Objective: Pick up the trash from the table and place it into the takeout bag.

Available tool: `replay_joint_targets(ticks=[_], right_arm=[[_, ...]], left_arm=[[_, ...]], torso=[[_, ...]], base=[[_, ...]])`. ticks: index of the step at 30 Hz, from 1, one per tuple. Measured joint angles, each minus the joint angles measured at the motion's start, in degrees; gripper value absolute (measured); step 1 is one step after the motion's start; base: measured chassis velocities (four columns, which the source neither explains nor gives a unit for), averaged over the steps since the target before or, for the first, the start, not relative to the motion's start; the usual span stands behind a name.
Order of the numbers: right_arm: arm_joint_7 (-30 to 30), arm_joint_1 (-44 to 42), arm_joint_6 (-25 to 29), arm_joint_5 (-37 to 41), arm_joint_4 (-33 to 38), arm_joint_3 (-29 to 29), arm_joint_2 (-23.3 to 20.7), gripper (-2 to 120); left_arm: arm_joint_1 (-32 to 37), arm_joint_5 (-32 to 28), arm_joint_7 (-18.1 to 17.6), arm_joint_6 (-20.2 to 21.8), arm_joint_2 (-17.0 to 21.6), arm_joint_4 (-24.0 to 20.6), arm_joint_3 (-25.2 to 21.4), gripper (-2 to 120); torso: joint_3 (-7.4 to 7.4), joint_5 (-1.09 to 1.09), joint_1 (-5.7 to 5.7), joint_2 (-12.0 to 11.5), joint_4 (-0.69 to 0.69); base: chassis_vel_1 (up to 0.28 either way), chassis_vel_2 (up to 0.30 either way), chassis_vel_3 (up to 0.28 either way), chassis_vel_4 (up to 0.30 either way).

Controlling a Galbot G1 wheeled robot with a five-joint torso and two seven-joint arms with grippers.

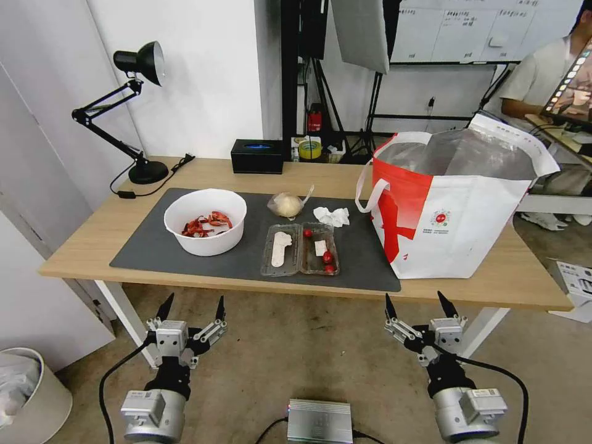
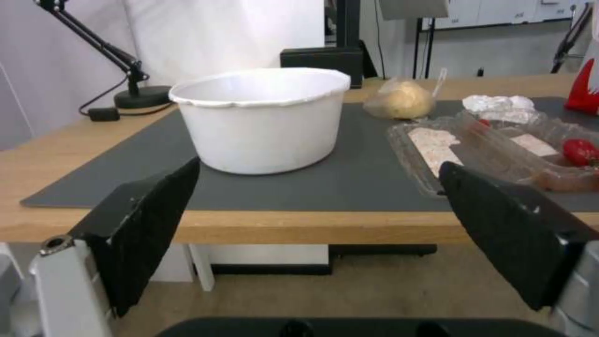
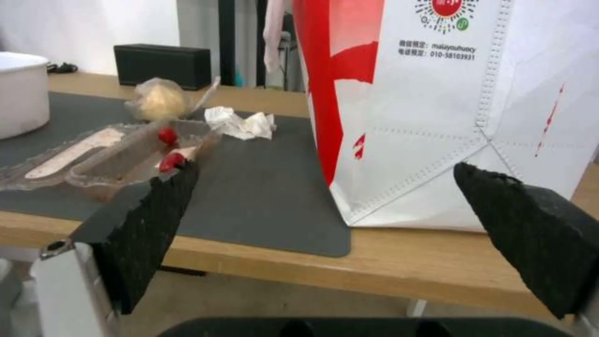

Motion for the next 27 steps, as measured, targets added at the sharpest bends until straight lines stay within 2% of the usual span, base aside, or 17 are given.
replay_joint_targets(ticks=[27], right_arm=[[0.01,0.16,0.52,0.02,-0.52,-0.4,-0.39,100]], left_arm=[[0.0,-0.12,-0.34,-0.09,-0.26,0.09,0.41,100]], torso=[[0.0,0.0,0.0,0.0,0.0]], base=[[0.0,0.0,0.0,0.0]])
